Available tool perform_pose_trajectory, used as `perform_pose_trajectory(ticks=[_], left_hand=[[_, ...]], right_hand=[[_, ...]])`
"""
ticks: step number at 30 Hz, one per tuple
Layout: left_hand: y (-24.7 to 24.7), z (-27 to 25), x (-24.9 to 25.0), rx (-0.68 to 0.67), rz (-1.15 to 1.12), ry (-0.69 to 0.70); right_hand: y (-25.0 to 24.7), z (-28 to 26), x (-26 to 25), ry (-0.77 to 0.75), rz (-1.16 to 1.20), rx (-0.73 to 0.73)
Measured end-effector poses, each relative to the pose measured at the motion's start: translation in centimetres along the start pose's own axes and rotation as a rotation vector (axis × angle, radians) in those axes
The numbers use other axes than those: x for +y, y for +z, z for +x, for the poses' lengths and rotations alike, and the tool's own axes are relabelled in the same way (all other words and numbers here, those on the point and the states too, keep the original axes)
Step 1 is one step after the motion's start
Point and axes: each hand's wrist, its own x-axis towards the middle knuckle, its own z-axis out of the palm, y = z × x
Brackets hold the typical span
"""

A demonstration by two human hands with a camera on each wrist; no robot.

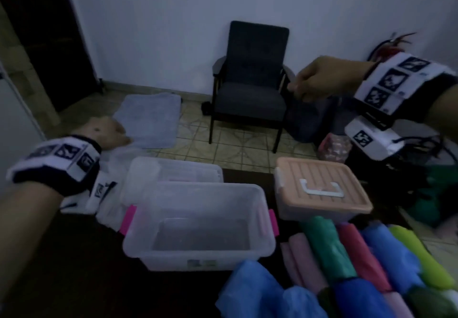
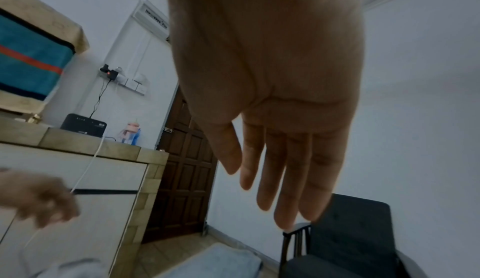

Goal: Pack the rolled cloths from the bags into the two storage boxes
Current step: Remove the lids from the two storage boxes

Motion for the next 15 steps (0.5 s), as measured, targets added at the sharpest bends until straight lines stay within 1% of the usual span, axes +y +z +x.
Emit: perform_pose_trajectory(ticks=[2, 4, 5, 7, 9, 10, 12, 15], left_hand=[[-1.5, -0.6, 4.3, -0.003, -0.094, 0.065], [-2.0, -1.2, 9.1, -0.055, -0.282, 0.147], [-1.8, -1.7, 11.8, -0.088, -0.347, 0.183], [-0.3, -2.5, 16.9, -0.140, -0.394, 0.259], [2.5, -3.0, 21.6, -0.174, -0.365, 0.302], [4.1, -3.2, 23.7, -0.195, -0.343, 0.315], [7.8, -3.7, 26.9, -0.280, -0.310, 0.297], [12.4, -3.9, 29.8, -0.414, -0.245, 0.263]], right_hand=[[-1.5, -3.1, 3.2, 0.087, -0.054, -0.009], [-2.4, -5.9, 6.9, 0.180, -0.147, -0.041], [-2.6, -7.1, 8.9, 0.238, -0.188, -0.081], [-2.4, -8.7, 12.9, 0.342, -0.236, -0.159], [-1.2, -9.6, 17.0, 0.423, -0.238, -0.185], [-0.2, -10.0, 18.5, 0.451, -0.221, -0.172], [2.6, -10.3, 21.7, 0.489, -0.146, -0.123], [6.8, -9.4, 25.3, 0.549, 0.022, 0.032]])
